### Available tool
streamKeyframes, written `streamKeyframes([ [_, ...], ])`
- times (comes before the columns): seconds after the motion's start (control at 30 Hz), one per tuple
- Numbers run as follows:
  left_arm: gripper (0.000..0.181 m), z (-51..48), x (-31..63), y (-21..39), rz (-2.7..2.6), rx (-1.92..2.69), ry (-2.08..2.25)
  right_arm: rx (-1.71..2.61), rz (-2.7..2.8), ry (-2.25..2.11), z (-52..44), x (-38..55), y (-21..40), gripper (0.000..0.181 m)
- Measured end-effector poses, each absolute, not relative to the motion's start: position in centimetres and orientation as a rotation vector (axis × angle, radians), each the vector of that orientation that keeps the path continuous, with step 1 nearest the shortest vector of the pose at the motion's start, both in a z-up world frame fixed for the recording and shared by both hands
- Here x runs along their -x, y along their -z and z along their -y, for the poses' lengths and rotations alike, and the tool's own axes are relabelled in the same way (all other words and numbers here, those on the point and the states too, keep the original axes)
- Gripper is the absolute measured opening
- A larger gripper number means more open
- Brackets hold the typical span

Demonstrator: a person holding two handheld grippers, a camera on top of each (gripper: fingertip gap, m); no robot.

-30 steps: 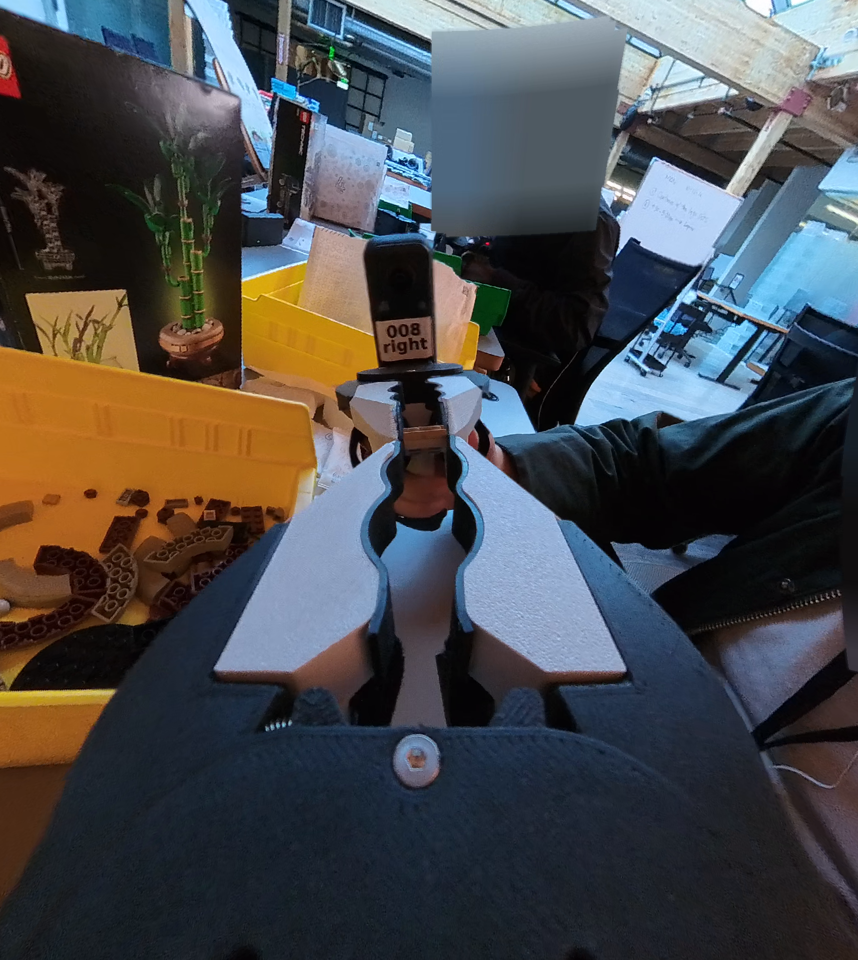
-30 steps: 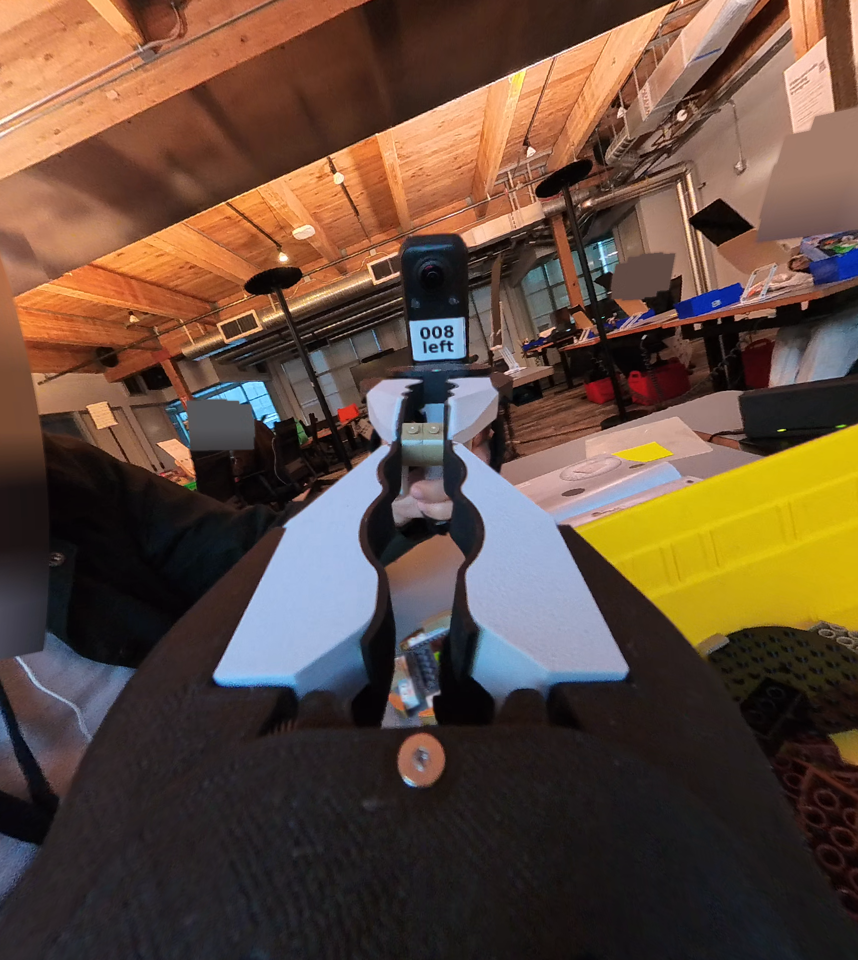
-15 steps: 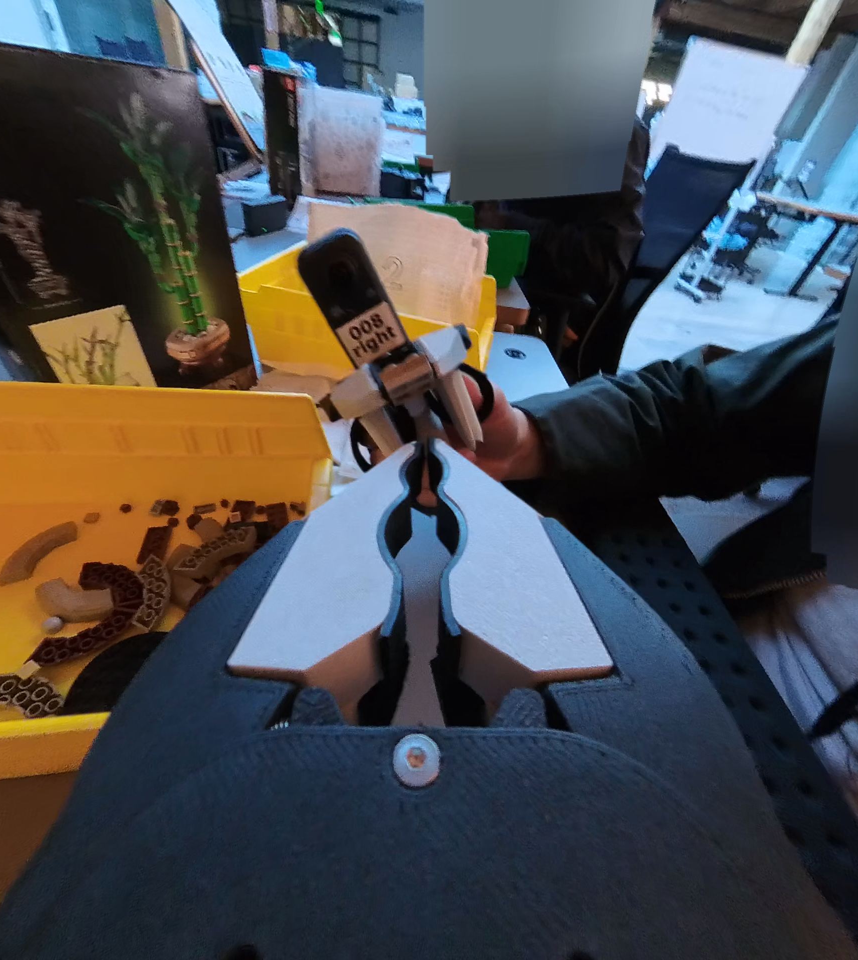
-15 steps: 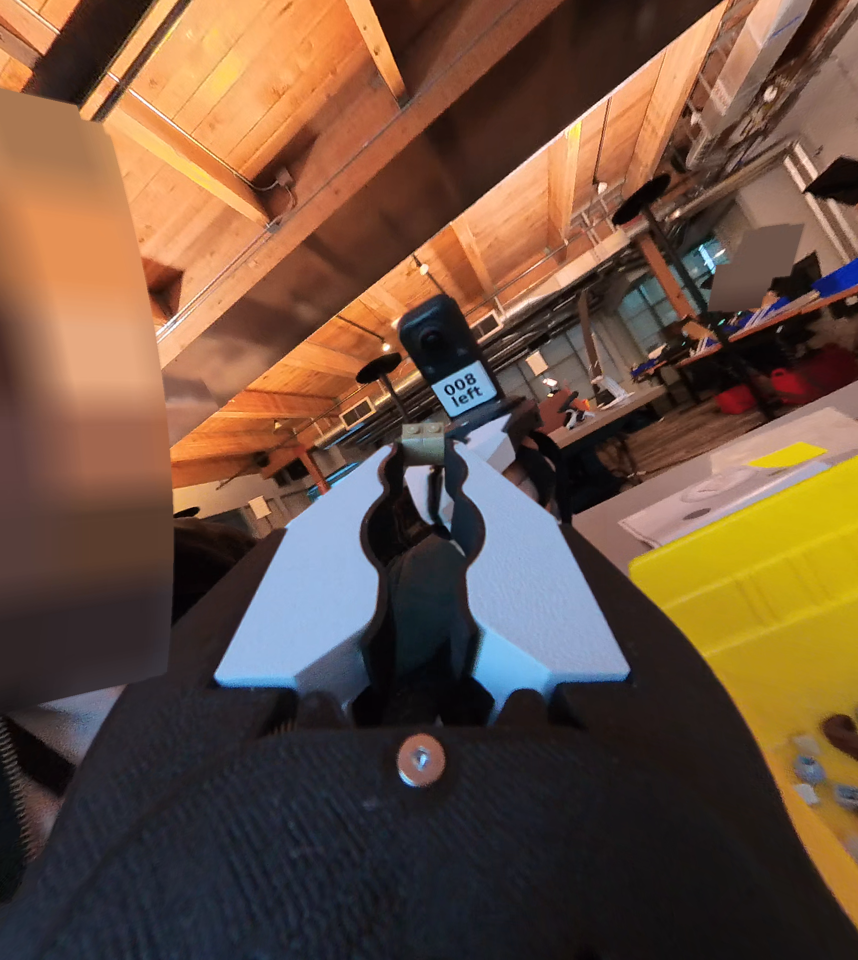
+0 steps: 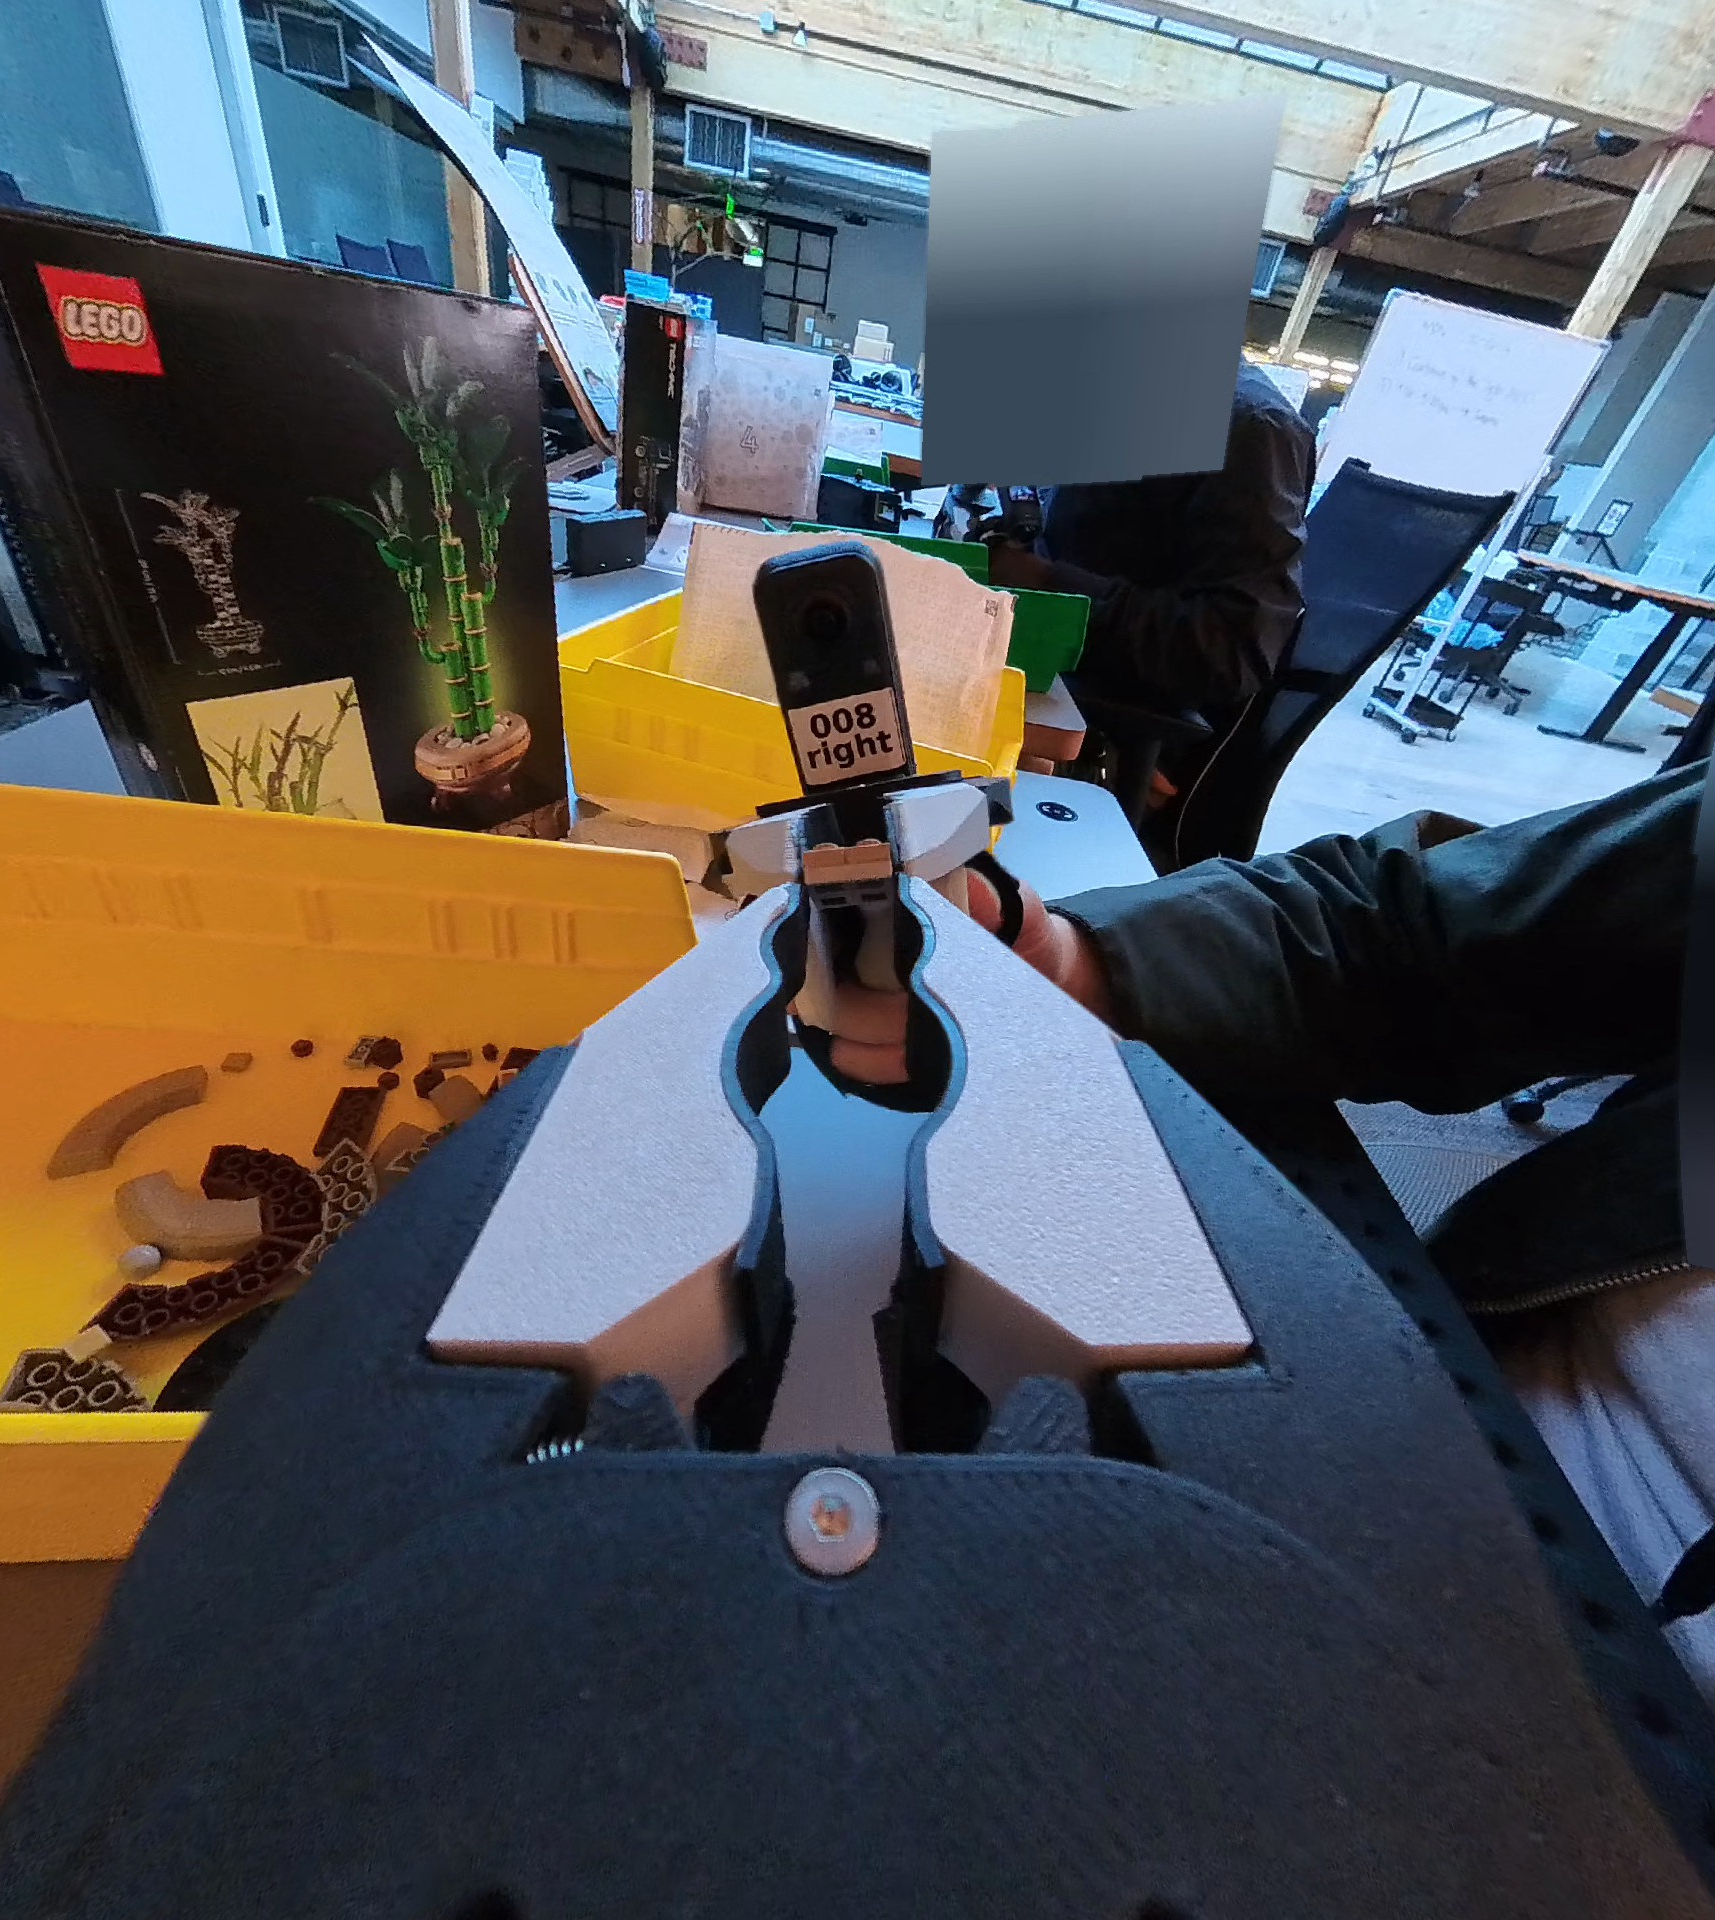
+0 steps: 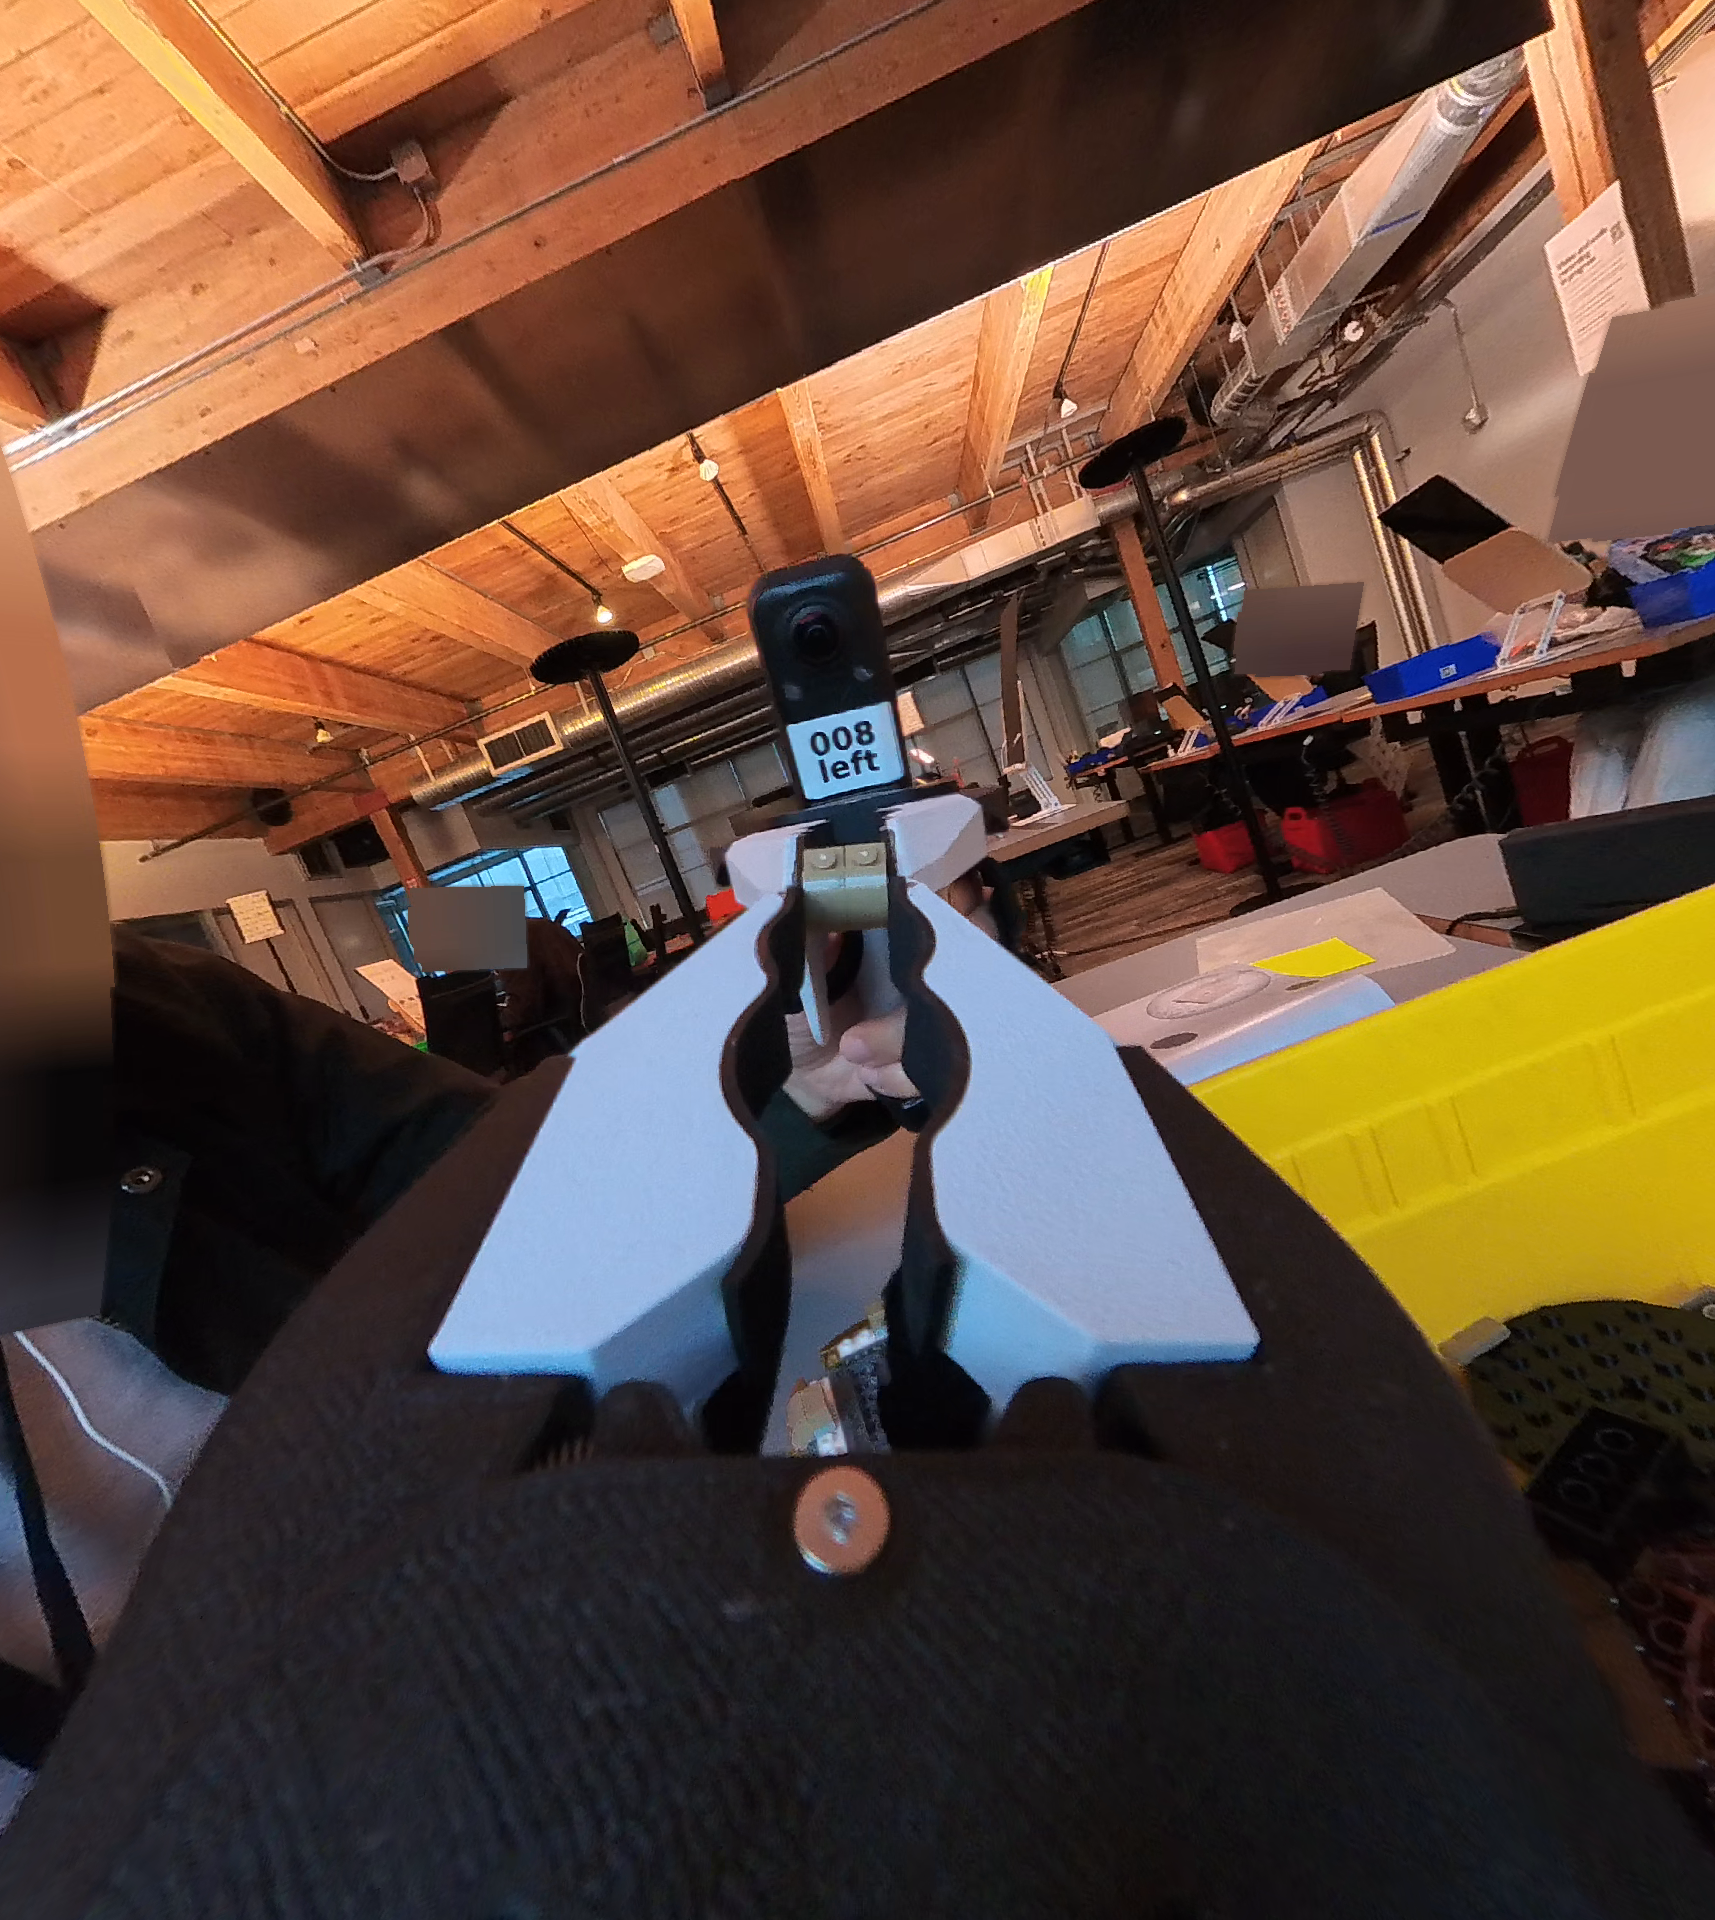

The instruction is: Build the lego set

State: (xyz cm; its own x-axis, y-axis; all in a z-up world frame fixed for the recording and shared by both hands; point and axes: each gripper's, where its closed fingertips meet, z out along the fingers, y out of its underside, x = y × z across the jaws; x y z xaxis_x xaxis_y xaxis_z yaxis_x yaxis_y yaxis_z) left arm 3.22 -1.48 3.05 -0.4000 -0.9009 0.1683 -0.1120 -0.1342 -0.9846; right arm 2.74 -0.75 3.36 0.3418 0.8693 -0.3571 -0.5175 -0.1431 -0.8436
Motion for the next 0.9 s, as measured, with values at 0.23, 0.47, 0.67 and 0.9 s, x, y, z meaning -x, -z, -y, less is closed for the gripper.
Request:
streamKeyframes([
  [0.23,0.015,1.35,-3.3,-2.97,-1.496,1.162,1.601,1.195,0.387,-1.243,0.68,-2.78,-3.29,0.013],
  [0.47,0.014,1.38,-3.3,-2.89,-1.501,1.16,1.589,1.2,0.392,-1.231,0.63,-2.83,-3.21,0.013],
  [0.67,0.014,1.36,-3.27,-2.8,-1.506,1.171,1.587,1.205,0.397,-1.226,0.62,-2.82,-3.11,0.013],
  [0.9,0.014,1.47,-3.18,-2.85,-1.511,1.175,1.603,1.207,0.419,-1.184,0.7,-2.79,-3.12,0.013],
])
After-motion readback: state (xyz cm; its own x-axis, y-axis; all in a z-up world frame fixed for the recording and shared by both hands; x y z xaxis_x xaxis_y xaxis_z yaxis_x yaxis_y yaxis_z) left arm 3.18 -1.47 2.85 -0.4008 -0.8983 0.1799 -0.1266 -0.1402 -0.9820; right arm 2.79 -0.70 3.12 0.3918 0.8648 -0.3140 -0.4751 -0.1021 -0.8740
